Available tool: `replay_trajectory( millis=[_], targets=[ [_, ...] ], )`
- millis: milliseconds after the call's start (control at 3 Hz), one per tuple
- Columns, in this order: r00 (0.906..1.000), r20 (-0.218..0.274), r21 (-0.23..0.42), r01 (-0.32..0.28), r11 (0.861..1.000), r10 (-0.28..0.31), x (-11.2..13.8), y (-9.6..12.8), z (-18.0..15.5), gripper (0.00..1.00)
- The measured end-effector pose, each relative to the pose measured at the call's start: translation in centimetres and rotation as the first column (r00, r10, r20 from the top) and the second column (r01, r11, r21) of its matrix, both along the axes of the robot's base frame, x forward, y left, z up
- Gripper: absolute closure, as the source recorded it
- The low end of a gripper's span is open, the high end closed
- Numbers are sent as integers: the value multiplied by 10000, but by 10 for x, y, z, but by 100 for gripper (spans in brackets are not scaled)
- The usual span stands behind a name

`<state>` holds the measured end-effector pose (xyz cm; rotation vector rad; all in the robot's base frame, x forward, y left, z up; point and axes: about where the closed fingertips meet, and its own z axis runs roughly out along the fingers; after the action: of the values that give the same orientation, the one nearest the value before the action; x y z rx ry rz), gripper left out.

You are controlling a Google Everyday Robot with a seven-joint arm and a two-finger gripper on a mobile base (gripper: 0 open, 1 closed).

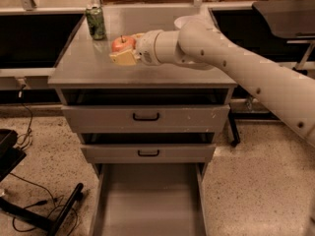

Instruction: Place apple into bottom drawer

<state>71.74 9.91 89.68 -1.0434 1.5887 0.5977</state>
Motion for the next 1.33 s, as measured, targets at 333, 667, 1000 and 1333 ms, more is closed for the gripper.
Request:
replay_trajectory(
  millis=[333,667,1000,1333],
  targets=[
    [9990,373,-90,257,9996,-253,-58,-20,2,100],
    [9995,226,45,235,9997,-236,-108,-25,-52,100],
    [9982,-280,350,538,9979,-528,-151,-44,-149,100],
    [9856,-1146,529,1313,9899,-1245,-179,-78,-253,100]
  ],
)
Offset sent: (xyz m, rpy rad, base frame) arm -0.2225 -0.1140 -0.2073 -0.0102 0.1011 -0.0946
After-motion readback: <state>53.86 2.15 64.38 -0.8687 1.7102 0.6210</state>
